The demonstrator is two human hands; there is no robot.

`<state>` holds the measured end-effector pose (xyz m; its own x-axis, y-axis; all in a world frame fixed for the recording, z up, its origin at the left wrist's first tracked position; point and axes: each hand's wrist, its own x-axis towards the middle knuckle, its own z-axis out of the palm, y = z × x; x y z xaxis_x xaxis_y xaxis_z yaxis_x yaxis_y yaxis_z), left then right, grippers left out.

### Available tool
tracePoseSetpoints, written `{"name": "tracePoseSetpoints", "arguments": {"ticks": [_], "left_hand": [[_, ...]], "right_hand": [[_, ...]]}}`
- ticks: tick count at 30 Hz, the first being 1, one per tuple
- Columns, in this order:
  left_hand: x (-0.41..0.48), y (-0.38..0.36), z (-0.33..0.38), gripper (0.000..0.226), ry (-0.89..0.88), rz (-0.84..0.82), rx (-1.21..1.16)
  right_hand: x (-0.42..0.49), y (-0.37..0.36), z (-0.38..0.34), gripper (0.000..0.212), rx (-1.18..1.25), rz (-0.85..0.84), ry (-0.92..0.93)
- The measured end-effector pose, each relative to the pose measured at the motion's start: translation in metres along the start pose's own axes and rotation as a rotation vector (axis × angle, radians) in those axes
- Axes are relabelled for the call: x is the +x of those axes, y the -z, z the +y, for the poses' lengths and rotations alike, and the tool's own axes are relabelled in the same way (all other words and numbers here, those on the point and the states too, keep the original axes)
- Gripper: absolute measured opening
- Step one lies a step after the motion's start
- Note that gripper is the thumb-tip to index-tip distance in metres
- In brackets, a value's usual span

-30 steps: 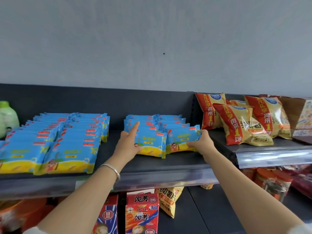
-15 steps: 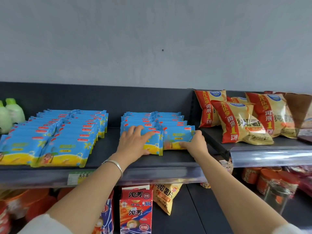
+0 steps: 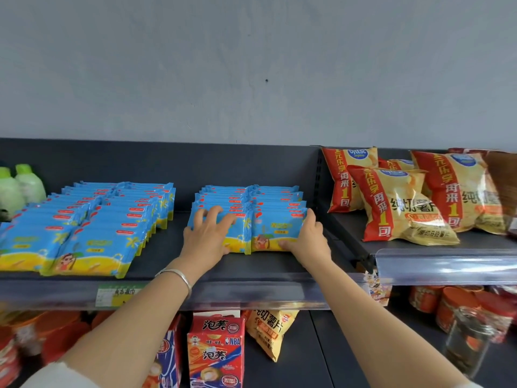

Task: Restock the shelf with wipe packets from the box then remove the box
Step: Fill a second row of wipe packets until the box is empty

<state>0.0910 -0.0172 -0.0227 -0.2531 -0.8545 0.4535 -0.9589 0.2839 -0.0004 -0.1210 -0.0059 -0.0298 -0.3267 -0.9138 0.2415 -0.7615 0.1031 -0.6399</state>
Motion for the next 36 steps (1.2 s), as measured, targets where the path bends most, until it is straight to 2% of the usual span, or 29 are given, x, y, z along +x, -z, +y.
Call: {"name": "tracePoseSetpoints", "arguments": {"ticks": [6,12,16,20,24,28,32,36], "left_hand": [[0.009,0.000,-0.001,0.050,-0.017,0.024,0.033],[0.014,0.004,-0.010,0.039,-0.081,0.044,0.022],[0.025,0.007,-0.002,0.052,-0.163,0.031,0.006],[0.036,0.009,0.001,0.060,-0.194,0.031,-0.039],[0.045,0.006,0.001,0.066,-0.218,0.018,-0.046],[0.052,0.004,0.005,0.077,-0.243,-0.057,-0.039],[0.056,0.000,-0.005,0.077,-0.088,0.005,-0.106],[0.059,-0.008,-0.020,0.081,0.106,0.086,-0.166]], "right_hand": [[-0.001,0.002,-0.007,0.109,-0.111,0.014,0.093],[0.005,0.002,-0.005,0.112,0.024,-0.054,0.013],[0.012,0.007,-0.005,0.117,0.168,-0.065,-0.057],[0.020,0.015,-0.008,0.107,0.336,-0.075,-0.123],[0.024,0.014,-0.009,0.101,0.361,-0.069,-0.103],[0.030,0.014,-0.007,0.108,0.497,-0.117,-0.134],[0.037,0.011,-0.006,0.118,0.592,-0.171,-0.164],[0.037,0.007,-0.008,0.116,0.706,-0.211,-0.183]]}}
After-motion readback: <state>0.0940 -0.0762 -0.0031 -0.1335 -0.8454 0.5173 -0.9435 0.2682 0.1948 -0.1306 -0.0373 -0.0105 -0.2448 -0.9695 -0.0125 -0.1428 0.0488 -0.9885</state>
